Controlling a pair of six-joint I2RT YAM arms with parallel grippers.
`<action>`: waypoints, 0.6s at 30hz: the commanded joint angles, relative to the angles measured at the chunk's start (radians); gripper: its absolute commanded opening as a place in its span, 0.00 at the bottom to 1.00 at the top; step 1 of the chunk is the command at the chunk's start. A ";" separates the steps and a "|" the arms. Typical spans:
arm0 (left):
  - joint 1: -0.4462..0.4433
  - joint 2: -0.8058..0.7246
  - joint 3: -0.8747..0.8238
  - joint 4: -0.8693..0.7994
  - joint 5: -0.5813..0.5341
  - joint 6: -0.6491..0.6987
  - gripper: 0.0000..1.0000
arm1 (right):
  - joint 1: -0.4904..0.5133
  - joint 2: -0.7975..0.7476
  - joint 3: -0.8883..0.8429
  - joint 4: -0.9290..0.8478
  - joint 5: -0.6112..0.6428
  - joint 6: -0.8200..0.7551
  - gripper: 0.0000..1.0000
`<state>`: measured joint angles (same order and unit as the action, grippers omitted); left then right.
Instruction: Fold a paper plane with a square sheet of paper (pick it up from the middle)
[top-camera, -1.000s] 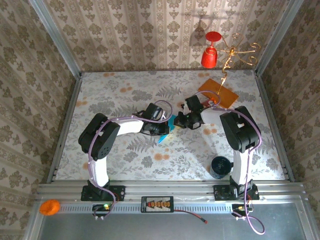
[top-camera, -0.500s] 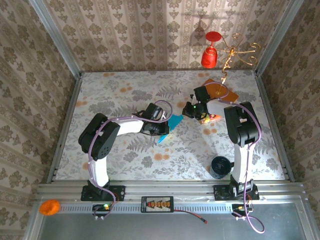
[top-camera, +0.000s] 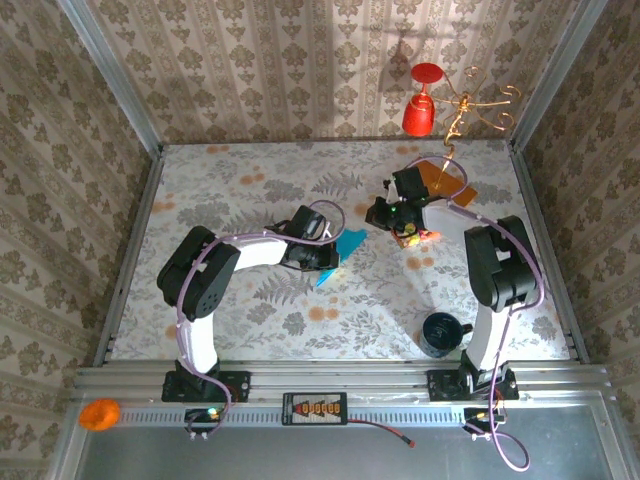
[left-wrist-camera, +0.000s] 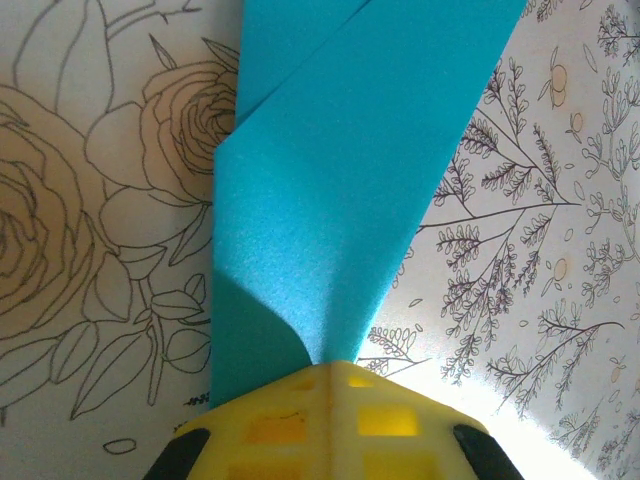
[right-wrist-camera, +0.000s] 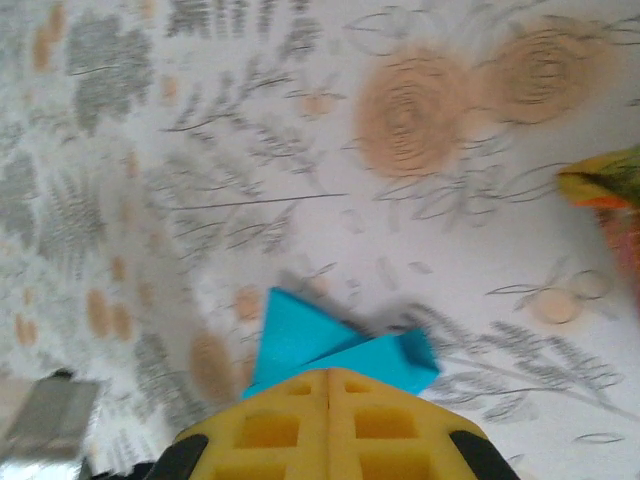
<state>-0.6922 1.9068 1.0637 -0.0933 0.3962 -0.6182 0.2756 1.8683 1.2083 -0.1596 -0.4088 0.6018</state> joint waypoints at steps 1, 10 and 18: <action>-0.001 0.043 -0.022 -0.109 -0.043 -0.013 0.04 | 0.068 -0.012 -0.089 0.042 -0.099 0.069 0.02; -0.003 0.028 -0.028 -0.071 -0.036 -0.035 0.05 | 0.142 0.072 -0.102 0.107 -0.163 0.118 0.02; -0.004 -0.001 -0.031 -0.030 -0.028 -0.038 0.05 | 0.142 0.133 -0.088 0.061 -0.115 0.098 0.02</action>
<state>-0.6922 1.9060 1.0611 -0.0807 0.3969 -0.6373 0.4213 1.9678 1.1023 -0.0757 -0.5346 0.7078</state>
